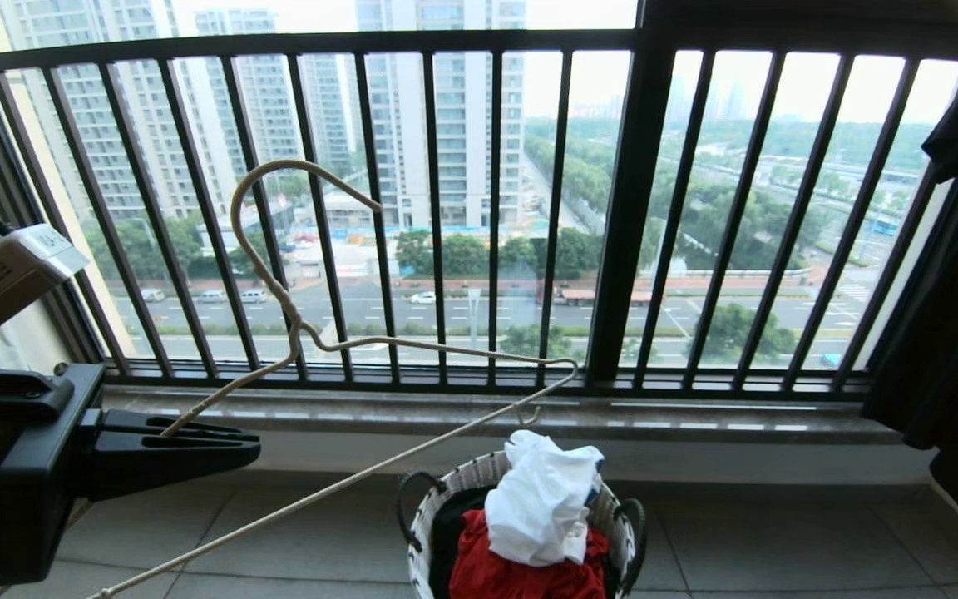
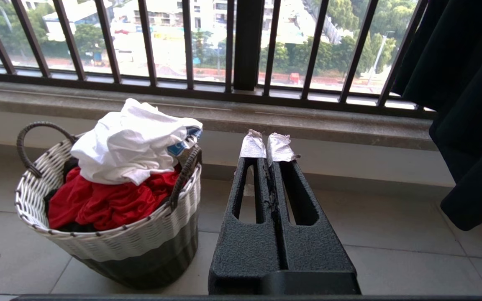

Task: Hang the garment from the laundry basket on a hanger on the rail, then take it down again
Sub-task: Pick up clothes from the basket

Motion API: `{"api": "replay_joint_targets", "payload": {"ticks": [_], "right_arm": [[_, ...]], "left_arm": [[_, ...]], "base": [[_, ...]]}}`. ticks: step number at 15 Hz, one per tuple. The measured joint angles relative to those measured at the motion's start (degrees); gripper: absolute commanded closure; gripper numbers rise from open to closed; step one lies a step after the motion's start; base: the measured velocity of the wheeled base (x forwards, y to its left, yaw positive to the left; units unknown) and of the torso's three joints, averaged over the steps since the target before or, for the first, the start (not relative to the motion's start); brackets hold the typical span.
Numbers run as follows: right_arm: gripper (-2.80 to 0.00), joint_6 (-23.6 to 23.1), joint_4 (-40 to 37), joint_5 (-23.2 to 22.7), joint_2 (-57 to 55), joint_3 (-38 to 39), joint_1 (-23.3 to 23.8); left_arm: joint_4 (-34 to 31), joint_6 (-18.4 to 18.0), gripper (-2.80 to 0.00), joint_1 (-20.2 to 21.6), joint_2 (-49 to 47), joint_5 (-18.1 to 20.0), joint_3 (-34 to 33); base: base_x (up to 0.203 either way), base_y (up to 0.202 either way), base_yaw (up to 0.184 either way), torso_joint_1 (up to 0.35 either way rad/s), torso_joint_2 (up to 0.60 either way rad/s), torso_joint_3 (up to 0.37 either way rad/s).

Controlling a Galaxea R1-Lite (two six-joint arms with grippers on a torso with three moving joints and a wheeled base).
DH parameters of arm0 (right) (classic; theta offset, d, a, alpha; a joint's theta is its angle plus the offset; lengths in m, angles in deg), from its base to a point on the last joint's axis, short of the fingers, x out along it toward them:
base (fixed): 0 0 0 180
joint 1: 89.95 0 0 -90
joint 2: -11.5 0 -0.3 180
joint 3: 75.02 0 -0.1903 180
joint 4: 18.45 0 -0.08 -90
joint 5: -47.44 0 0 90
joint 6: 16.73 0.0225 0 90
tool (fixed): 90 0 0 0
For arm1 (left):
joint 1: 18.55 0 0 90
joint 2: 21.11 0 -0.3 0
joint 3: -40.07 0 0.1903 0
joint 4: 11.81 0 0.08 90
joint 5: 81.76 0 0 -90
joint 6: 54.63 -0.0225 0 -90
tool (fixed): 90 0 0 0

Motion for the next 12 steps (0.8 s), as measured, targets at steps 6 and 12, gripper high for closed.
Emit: {"api": "replay_joint_targets", "payload": {"ticks": [6,12], "right_arm": [[0.0,0.0,-0.05,-0.02,0.0,0.0,0.0],[0.0,0.0,-0.02,0.01,0.0,0.0,0.0]], "left_arm": [[-0.01,0.01,0.0,0.0,0.35,-0.09,0.06],[0.0,0.0,0.0,0.0,0.52,-0.06,0.06]], "base": [[0.0,0.0,0.0,0.001,0.0,-0.072],[0.0,0.0,0.0,0.001,0.0,-0.193]]}}
